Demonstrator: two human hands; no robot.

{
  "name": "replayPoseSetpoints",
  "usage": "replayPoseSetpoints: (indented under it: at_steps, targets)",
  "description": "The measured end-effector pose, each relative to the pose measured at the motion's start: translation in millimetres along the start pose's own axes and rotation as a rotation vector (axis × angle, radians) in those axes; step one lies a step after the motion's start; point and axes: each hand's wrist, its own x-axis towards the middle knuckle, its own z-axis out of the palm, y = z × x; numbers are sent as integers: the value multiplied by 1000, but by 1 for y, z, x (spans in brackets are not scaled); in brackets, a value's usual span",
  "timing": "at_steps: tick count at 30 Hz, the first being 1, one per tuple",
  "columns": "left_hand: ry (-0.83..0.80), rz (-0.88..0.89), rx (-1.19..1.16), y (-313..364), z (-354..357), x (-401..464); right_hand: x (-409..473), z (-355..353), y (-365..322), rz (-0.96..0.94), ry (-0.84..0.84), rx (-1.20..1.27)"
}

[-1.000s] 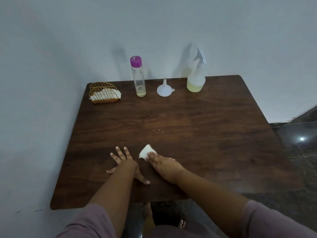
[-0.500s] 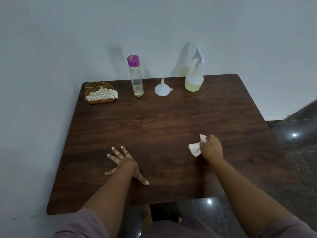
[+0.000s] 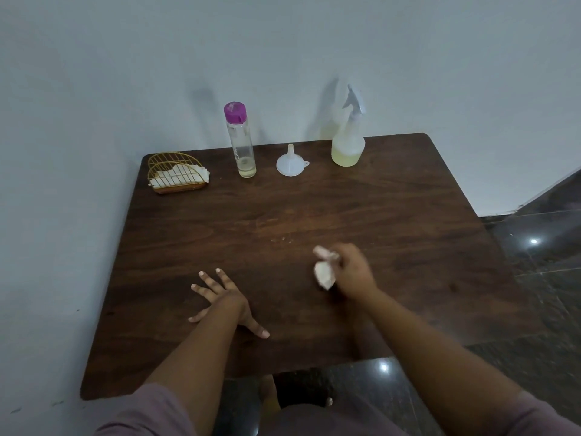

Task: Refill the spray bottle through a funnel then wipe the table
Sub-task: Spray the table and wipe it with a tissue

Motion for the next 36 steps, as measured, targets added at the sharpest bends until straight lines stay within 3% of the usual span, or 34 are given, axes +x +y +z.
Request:
replayPoseSetpoints:
  at_steps: [3, 6, 11, 19, 23, 29, 32, 34, 36]
  targets:
    - [-4, -5, 1, 0, 0, 0, 24, -54, 24, 237, 350, 21]
    - [-7, -2, 10, 1, -1, 1, 37, -85, 41, 375, 453, 1]
    - [0, -6, 13, 1, 0, 1, 26, -54, 57, 369, 91, -360]
    - [-1, -8, 35, 2, -1, 3, 31, -46, 45, 297, -11, -554]
    - [-18, -12, 39, 3, -2, 6, 44, -44, 41, 271, -46, -501]
    - [-7, -20, 0, 3, 0, 1, 6, 27, 8, -52, -205, -627]
    - [-2, -26, -7, 3, 0, 0, -22, 55, -18, -373, -475, -591]
    - [-2, -21, -10, 3, 0, 0, -28, 56, -27, -512, -601, -419]
    - [-2, -16, -16, 2, 0, 0, -20, 43, -28, -387, -461, -141]
